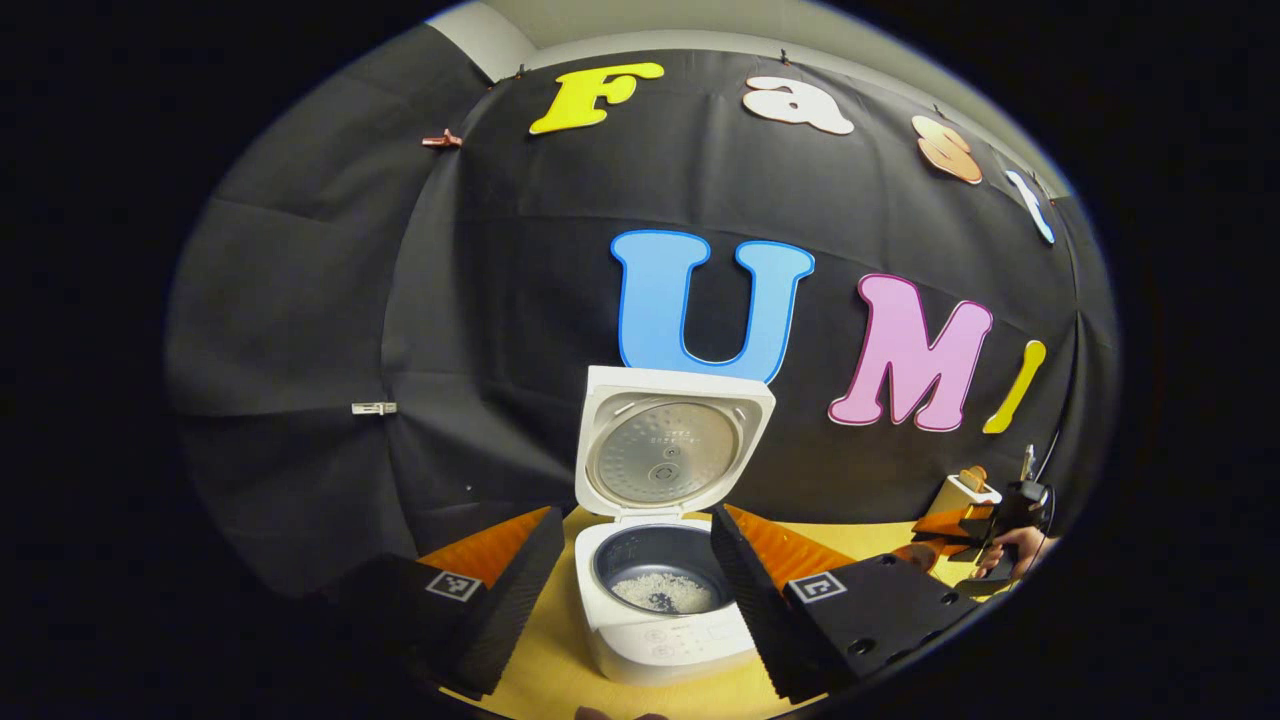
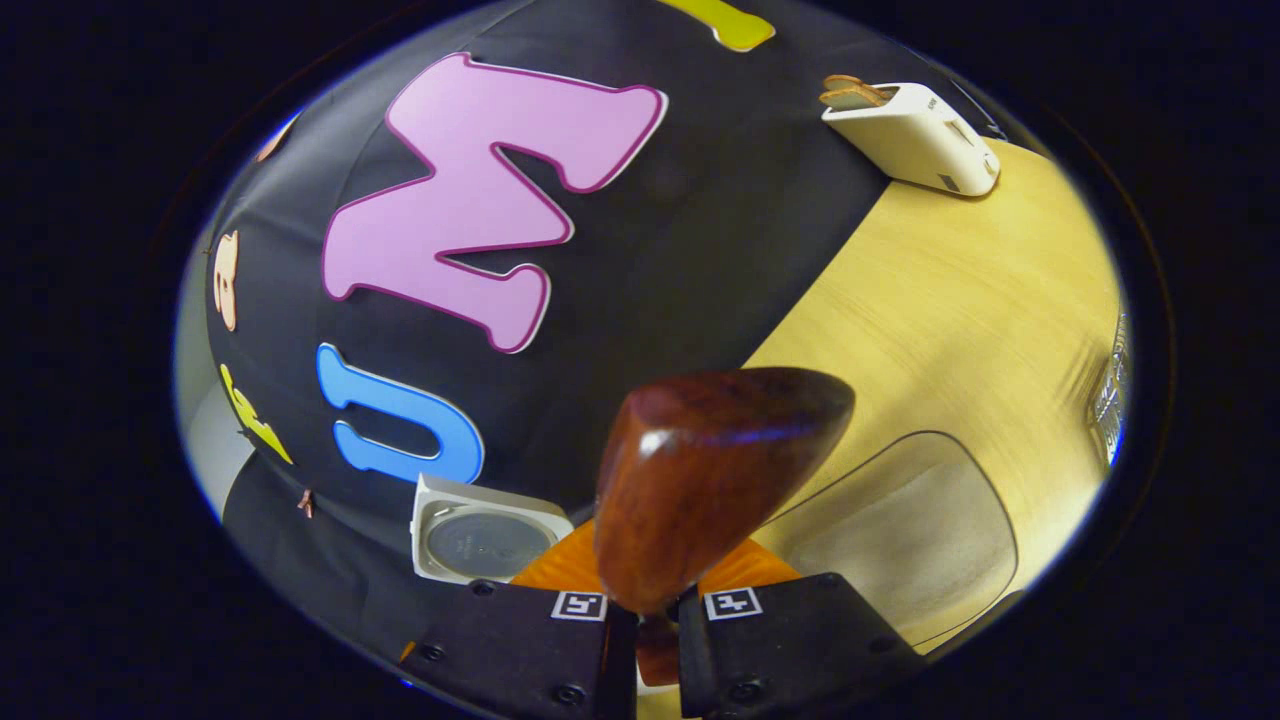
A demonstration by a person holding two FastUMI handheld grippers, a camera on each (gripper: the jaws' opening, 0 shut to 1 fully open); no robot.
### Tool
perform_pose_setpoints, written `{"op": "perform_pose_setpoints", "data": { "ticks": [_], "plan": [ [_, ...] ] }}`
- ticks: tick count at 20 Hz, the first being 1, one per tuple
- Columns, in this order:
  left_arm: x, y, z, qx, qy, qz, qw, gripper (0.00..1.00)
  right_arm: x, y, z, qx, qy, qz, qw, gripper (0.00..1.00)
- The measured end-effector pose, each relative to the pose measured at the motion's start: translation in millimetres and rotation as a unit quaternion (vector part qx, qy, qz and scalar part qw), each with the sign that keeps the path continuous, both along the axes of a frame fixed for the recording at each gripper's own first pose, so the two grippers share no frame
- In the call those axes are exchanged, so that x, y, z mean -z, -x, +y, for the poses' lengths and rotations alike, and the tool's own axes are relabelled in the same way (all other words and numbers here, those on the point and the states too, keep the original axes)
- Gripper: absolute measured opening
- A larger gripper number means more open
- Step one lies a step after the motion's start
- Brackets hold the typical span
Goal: Close the left gripper, press the button to open the rice cooker; take a wooden spoon from the chopstick holder with the right hand, scoop a spoonful of rice and pour it into the rice cooker, then put the wooden spoon back into the chopstick holder.
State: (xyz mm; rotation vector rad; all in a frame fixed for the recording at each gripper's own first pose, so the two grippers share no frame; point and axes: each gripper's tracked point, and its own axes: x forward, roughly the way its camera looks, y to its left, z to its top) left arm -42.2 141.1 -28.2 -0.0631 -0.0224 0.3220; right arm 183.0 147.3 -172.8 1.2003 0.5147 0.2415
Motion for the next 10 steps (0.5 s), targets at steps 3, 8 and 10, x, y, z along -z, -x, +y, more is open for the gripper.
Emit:
{"op": "perform_pose_setpoints", "data": {
  "ticks": [3,8,10],
  "plan": [
    [6.5,3.0,7.7,-0.007,0.002,0.003,1.000,0.95,-25.4,-8.0,28.7,-0.021,-0.006,-0.012,1.000,0.20],
    [10.5,9.7,21.2,-0.017,0.012,-0.001,1.000,0.92,-55.8,-17.7,85.2,-0.053,-0.014,-0.027,0.998,0.21],
    [11.5,13.5,26.3,-0.023,0.016,-0.003,1.000,0.95,-64.7,-23.0,109.3,-0.063,-0.018,-0.030,0.997,0.20]
  ]
}}
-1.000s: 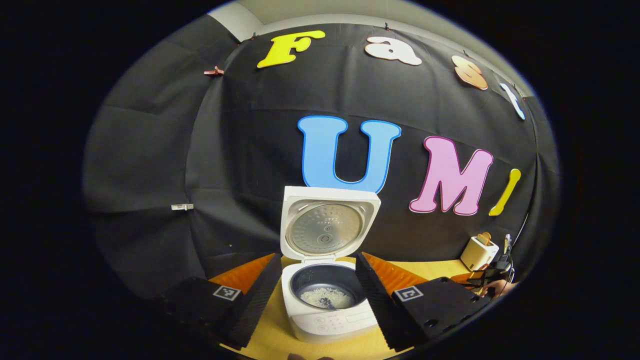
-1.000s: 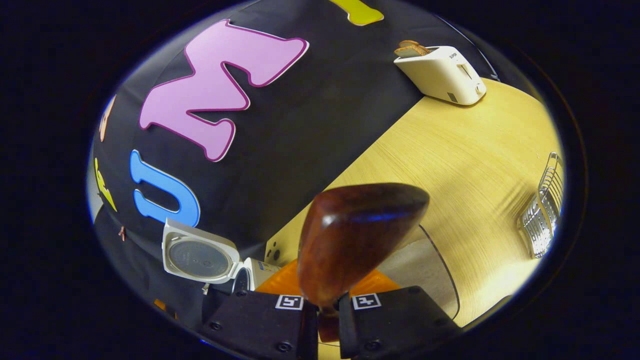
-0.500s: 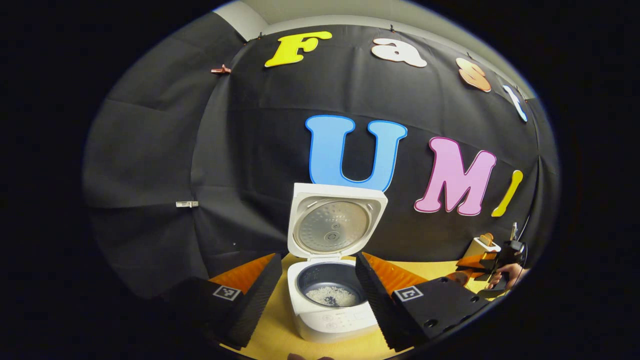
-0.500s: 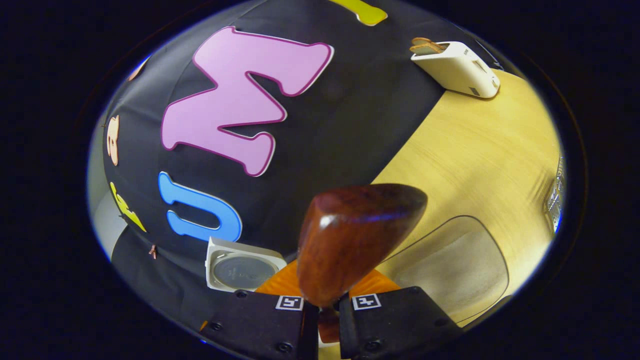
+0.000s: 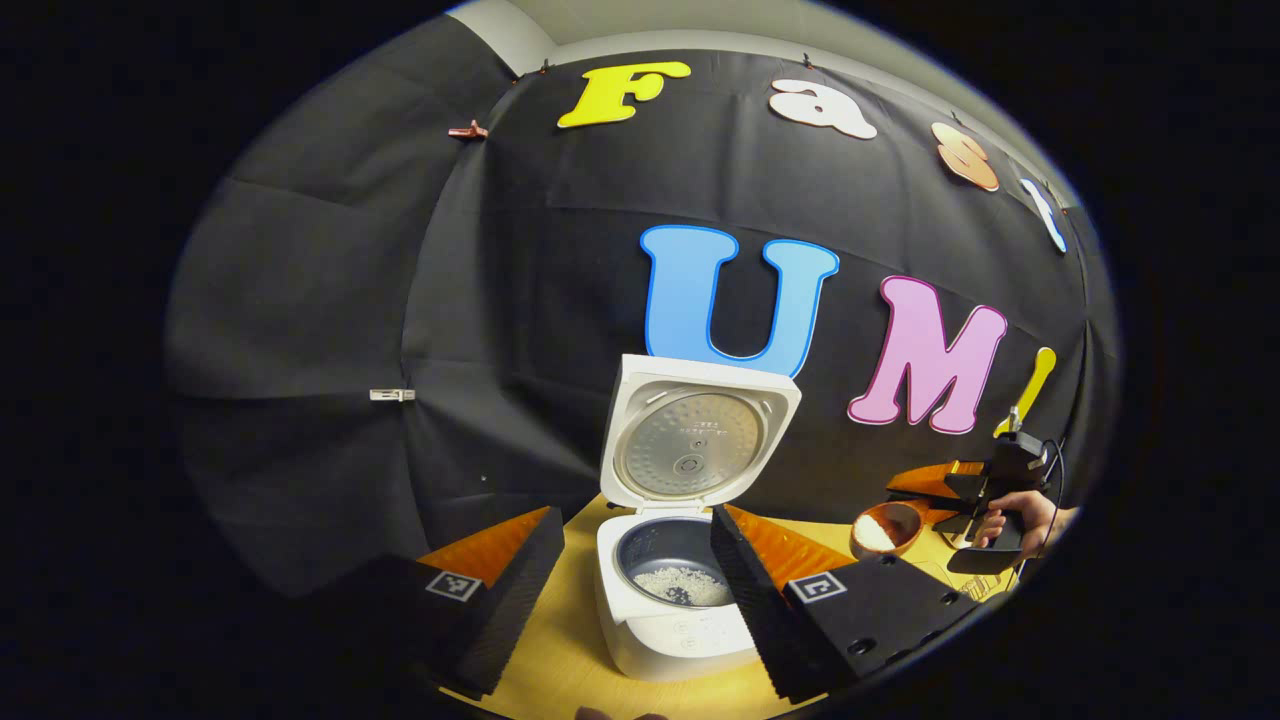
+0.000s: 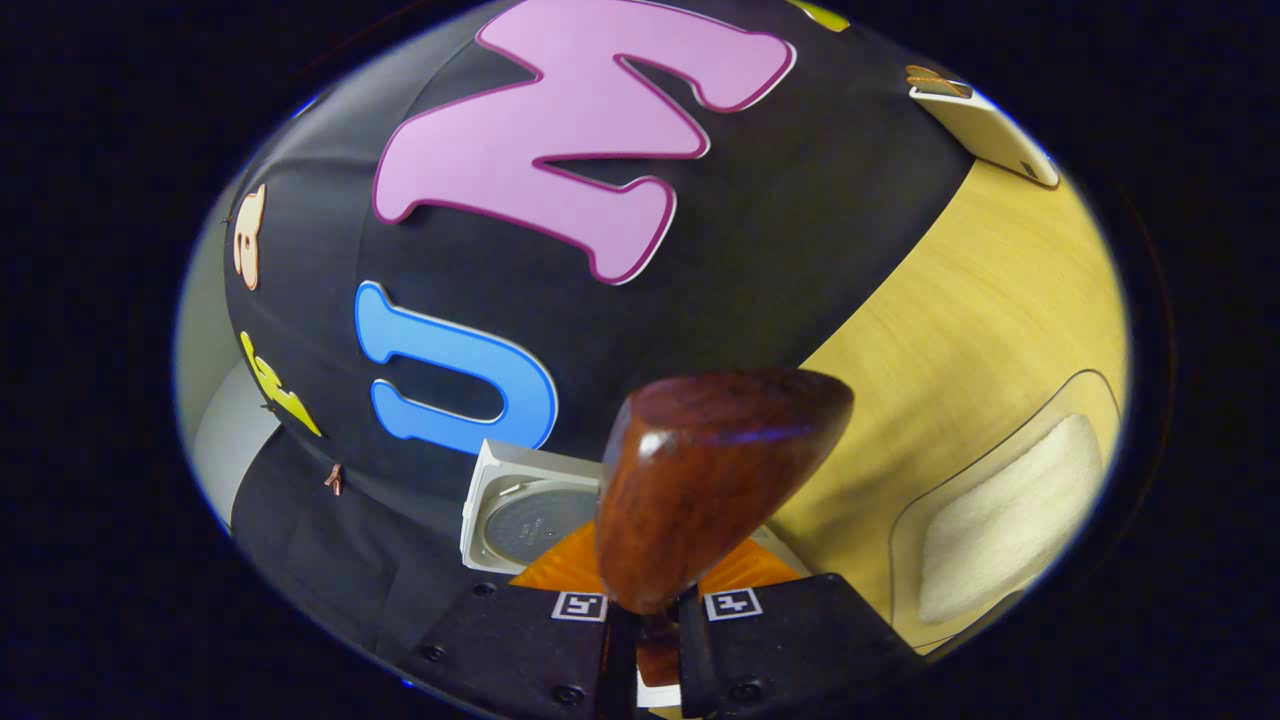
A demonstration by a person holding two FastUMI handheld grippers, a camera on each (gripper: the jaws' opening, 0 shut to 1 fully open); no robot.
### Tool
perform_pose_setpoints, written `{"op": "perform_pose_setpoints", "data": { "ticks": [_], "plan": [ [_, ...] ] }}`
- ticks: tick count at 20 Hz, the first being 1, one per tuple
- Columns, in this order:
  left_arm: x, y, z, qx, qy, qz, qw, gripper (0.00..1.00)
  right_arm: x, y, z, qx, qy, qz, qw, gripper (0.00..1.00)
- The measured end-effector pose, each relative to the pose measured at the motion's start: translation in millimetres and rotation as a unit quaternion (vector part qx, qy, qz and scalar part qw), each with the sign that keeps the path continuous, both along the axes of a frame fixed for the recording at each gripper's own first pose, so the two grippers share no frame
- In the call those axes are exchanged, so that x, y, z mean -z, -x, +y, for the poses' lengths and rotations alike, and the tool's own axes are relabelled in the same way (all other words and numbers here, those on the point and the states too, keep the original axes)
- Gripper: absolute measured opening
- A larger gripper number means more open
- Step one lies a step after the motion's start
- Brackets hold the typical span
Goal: Close the left gripper, press the button to open the rice cooker; take a wooden spoon from the chopstick holder with the right hand, scoop a spoonful of rice and pour it into the rice cooker, then put the wooden spoon back into the chopstick holder.
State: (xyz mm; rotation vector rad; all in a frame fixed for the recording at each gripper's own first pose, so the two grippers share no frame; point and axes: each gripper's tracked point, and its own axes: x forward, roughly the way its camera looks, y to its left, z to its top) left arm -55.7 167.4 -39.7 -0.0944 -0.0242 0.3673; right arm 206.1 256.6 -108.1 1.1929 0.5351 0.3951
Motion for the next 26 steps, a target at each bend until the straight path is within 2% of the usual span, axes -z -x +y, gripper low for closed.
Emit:
{"op": "perform_pose_setpoints", "data": {
  "ticks": [2,3,4,6,10,11,14,16,17,18,22,26],
  "plan": [
    [1.2,4.0,5.7,-0.006,0.001,0.001,1.000,0.95,-5.2,-4.8,22.0,-0.009,0.010,-0.008,1.000,0.21],
    [1.3,6.6,8.7,-0.008,0.001,0.002,1.000,0.92,-6.8,-8.3,32.6,-0.012,0.020,-0.013,1.000,0.21],
    [1.3,9.2,11.4,-0.010,0.000,0.002,1.000,0.95,-7.4,-10.6,42.9,-0.014,0.032,-0.017,0.999,0.20],
    [4.2,13.2,17.4,-0.016,0.000,0.004,1.000,0.95,-5.5,-13.3,61.5,-0.024,0.062,-0.028,0.997,0.21],
    [10.9,19.6,28.9,-0.025,0.002,0.011,1.000,0.95,4.6,-16.6,96.2,-0.045,0.114,-0.042,0.992,0.20],
    [11.6,20.7,31.1,-0.026,0.002,0.013,1.000,0.92,7.6,-19.7,101.8,-0.045,0.126,-0.044,0.990,0.20],
    [15.4,21.4,35.9,-0.028,0.005,0.016,0.999,0.95,14.0,-23.6,116.0,-0.050,0.174,-0.062,0.981,0.21],
    [17.3,20.4,38.9,-0.028,0.008,0.018,0.999,0.95,16.4,-24.1,128.2,-0.063,0.211,-0.079,0.972,0.21],
    [18.8,19.8,39.5,-0.027,0.010,0.018,0.999,0.92,15.7,-23.9,133.1,-0.070,0.230,-0.090,0.966,0.21],
    [19.8,19.2,40.1,-0.026,0.011,0.018,0.999,0.95,16.8,-22.5,138.2,-0.076,0.250,-0.101,0.960,0.21],
    [18.7,14.3,43.5,-0.021,0.013,0.017,1.000,0.95,17.6,-20.1,158.4,-0.099,0.318,-0.141,0.932,0.20],
    [17.1,16.6,48.2,-0.021,0.016,0.015,1.000,0.95,14.0,-17.6,170.4,-0.113,0.361,-0.169,0.910,0.20]
  ]
}}
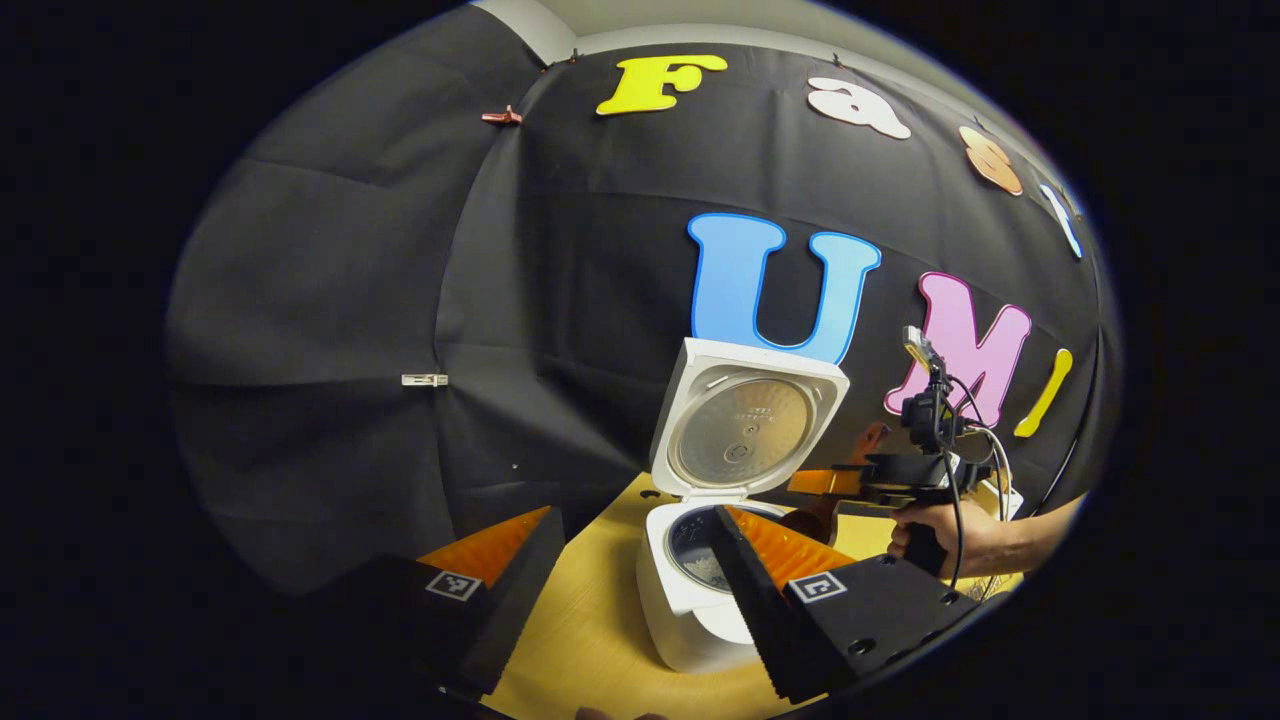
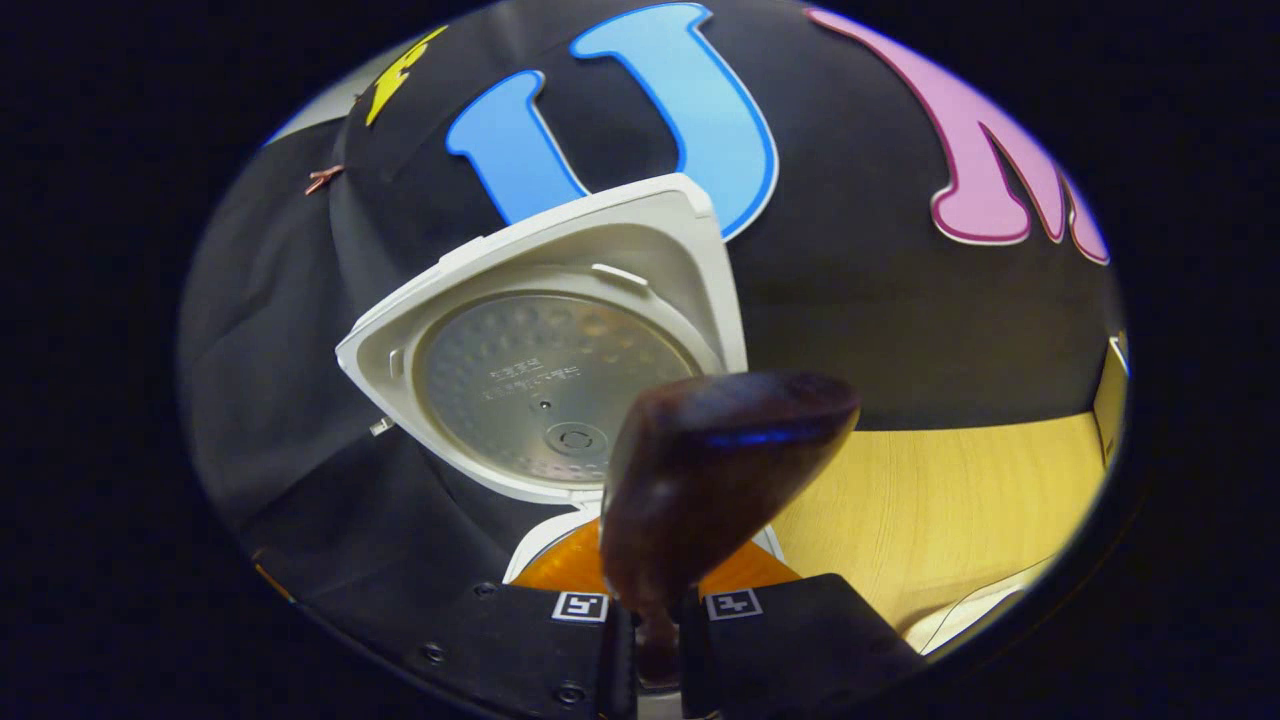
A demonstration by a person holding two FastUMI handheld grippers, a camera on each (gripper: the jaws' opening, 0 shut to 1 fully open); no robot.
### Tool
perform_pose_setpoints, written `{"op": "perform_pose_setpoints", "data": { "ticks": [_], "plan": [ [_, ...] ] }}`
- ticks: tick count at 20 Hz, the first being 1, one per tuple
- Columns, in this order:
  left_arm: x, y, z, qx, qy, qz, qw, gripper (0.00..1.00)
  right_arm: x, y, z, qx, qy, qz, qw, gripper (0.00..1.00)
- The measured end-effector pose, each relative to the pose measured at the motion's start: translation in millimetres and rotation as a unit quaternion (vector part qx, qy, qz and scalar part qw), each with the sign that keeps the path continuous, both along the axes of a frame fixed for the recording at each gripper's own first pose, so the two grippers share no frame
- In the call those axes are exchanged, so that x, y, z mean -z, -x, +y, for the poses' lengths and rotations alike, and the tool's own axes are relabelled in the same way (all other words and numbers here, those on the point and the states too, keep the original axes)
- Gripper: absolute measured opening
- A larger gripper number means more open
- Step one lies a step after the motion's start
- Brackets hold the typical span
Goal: Close the left gripper, press the button to open the rice cooker; take a wooden spoon from the chopstick holder with the right hand, scoop a spoonful of rice and pour it into the rice cooker, then put the wooden spoon back into the chopstick holder.
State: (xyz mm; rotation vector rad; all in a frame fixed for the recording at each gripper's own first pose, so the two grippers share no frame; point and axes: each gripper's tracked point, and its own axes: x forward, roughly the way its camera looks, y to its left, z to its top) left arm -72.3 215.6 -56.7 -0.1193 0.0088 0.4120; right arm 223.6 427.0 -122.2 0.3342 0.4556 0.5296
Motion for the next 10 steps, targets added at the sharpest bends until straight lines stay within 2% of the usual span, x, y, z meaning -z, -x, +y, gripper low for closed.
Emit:
{"op": "perform_pose_setpoints", "data": {
  "ticks": [2,3,5,7,10],
  "plan": [
    [0.5,2.4,0.5,0.001,0.004,0.000,1.000,0.92,-1.9,1.9,5.7,-0.013,0.029,-0.020,0.999,0.20],
    [-0.3,3.6,-0.3,0.002,0.007,0.000,1.000,0.95,-3.4,2.7,8.9,-0.023,0.047,-0.034,0.998,0.20],
    [1.1,6.0,-1.9,0.003,0.008,-0.001,1.000,0.95,-7.7,4.6,16.2,-0.045,0.092,-0.074,0.992,0.20],
    [-0.1,8.5,-2.9,0.002,0.006,-0.002,1.000,0.95,-15.5,9.5,23.8,-0.071,0.139,-0.120,0.980,0.20],
    [1.2,12.6,-3.5,-0.003,0.010,-0.005,1.000,0.95,-27.4,20.6,38.9,-0.115,0.197,-0.189,0.955,0.20]
  ]
}}
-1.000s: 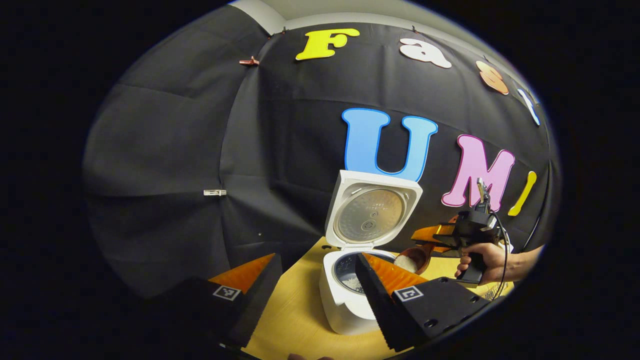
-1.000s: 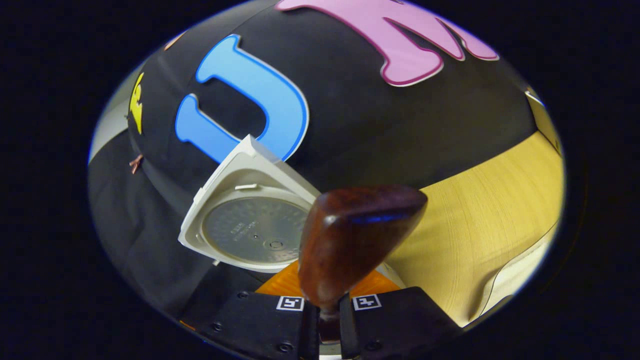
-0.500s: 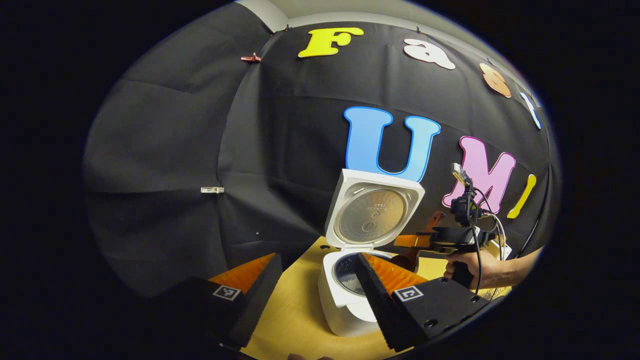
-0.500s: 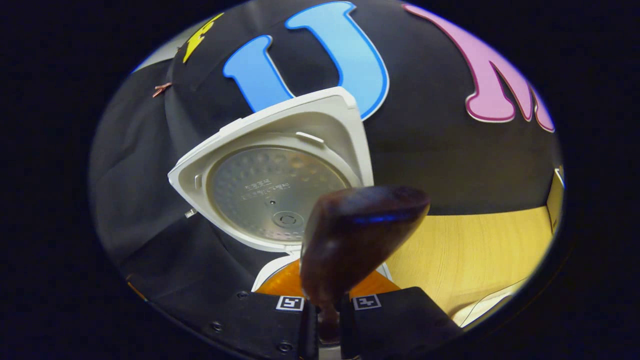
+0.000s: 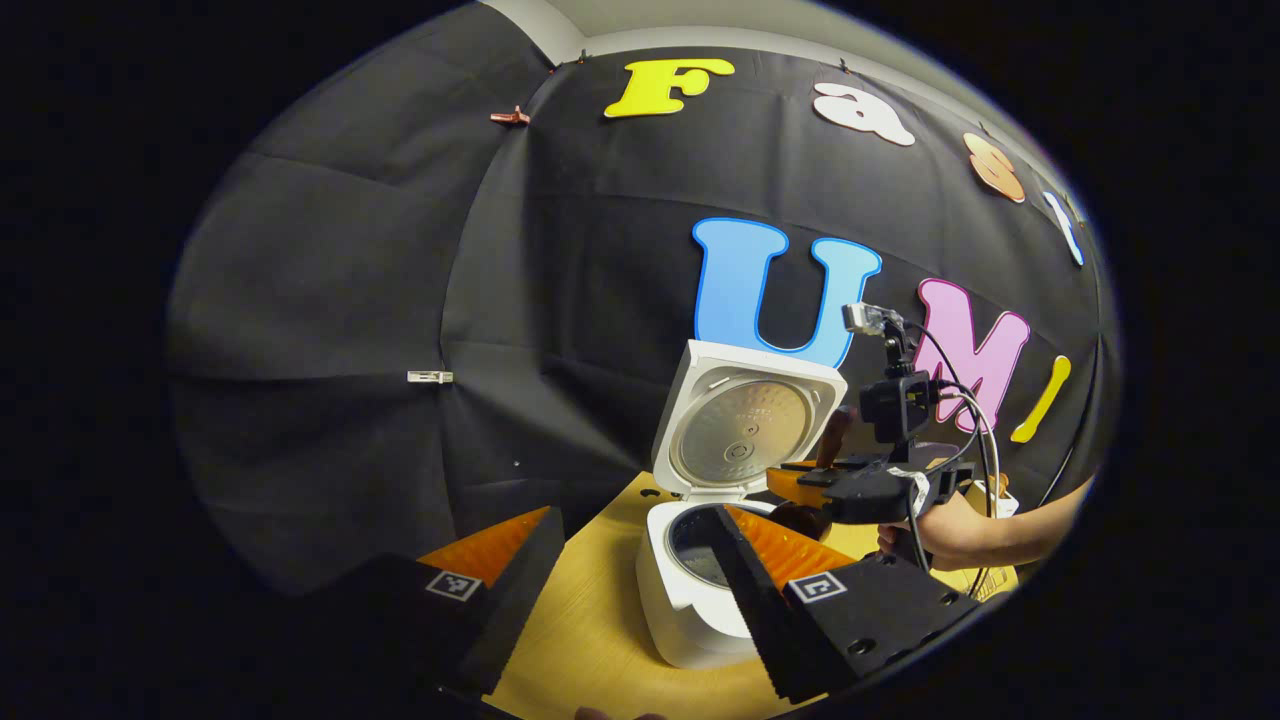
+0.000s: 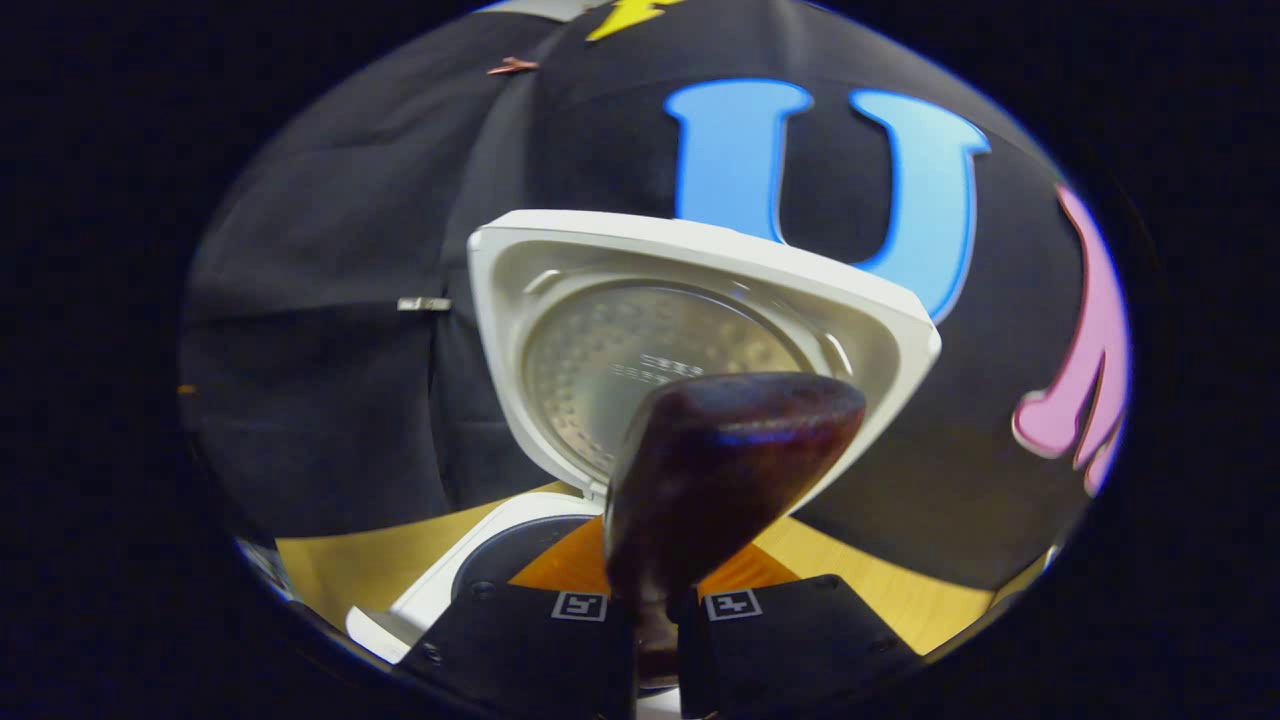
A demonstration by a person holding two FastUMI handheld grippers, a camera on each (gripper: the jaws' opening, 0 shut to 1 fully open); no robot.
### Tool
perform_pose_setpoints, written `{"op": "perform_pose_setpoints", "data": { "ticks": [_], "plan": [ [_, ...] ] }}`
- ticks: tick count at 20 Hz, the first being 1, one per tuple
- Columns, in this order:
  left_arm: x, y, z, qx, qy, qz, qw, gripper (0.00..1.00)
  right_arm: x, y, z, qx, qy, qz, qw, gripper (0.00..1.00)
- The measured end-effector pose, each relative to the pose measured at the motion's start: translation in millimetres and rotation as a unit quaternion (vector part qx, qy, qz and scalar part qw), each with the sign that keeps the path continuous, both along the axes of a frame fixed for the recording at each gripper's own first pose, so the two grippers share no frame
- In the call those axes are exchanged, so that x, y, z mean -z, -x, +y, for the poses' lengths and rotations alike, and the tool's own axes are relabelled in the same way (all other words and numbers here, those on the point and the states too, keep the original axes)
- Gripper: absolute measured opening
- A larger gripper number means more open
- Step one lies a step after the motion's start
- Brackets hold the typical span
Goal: Close the left gripper, press the button to open the rice cooker; take a wooden spoon from the chopstick holder with the right hand, scoop a spoonful of rice and pour it into the rice cooker, then put the wooden spoon back into the chopstick holder.
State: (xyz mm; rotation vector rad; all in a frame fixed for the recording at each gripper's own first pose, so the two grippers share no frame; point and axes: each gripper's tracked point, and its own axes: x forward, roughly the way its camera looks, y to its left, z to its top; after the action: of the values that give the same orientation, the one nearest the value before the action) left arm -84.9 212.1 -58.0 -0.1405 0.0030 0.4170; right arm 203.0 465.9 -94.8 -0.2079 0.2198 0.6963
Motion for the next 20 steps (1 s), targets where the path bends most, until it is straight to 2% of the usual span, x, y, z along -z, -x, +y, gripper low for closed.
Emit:
{"op": "perform_pose_setpoints", "data": {
  "ticks": [1,2,3,4,5,7,9,11,14,16,17,19,20],
  "plan": [
    [-1.1,1.6,-0.3,-0.002,0.002,0.000,1.000,0.92,-1.2,3.2,5.4,-0.011,0.016,-0.016,1.000,0.20],
    [-0.3,2.8,-0.3,-0.003,0.002,0.000,1.000,0.95,-0.2,5.5,7.1,-0.017,0.032,-0.029,0.999,0.21],
    [0.0,3.9,-1.2,-0.004,0.002,0.000,1.000,0.92,2.8,7.9,10.5,-0.025,0.049,-0.041,0.998,0.20],
    [0.8,5.2,-1.5,-0.004,0.003,0.000,1.000,0.95,3.8,11.5,12.3,-0.034,0.066,-0.054,0.996,0.20],
    [0.2,6.5,-1.8,-0.004,0.003,0.000,1.000,0.92,4.4,15.6,15.1,-0.044,0.083,-0.070,0.993,0.20],
    [-0.1,6.1,-1.4,-0.005,0.002,0.001,1.000,0.95,2.0,25.1,20.2,-0.067,0.115,-0.108,0.985,0.20],
    [0.2,7.6,-1.4,-0.005,0.004,0.002,1.000,0.95,0.7,31.1,24.6,-0.081,0.134,-0.137,0.978,0.21],
    [0.8,8.2,-2.1,-0.005,0.004,0.002,1.000,0.95,1.0,32.4,25.1,-0.083,0.134,-0.138,0.978,0.20],
    [-0.9,9.7,-2.5,-0.005,0.003,0.000,1.000,0.95,3.6,26.9,21.7,-0.062,0.081,-0.068,0.993,0.20],
    [-1.2,10.2,-1.8,-0.008,0.004,-0.001,1.000,0.95,5.0,16.3,12.6,-0.029,0.018,0.003,0.999,0.20],
    [-2.1,10.7,-1.9,-0.009,0.005,-0.002,1.000,0.95,4.7,11.8,7.0,-0.011,-0.021,0.043,0.999,0.20],
    [-0.8,12.1,-2.8,-0.009,0.004,-0.001,1.000,0.95,4.1,3.9,-4.1,0.021,-0.105,0.121,0.987,0.20],
    [-1.9,13.0,-3.5,-0.010,0.003,-0.001,1.000,0.95,1.7,2.4,-8.2,0.030,-0.161,0.171,0.971,0.20]
  ]
}}
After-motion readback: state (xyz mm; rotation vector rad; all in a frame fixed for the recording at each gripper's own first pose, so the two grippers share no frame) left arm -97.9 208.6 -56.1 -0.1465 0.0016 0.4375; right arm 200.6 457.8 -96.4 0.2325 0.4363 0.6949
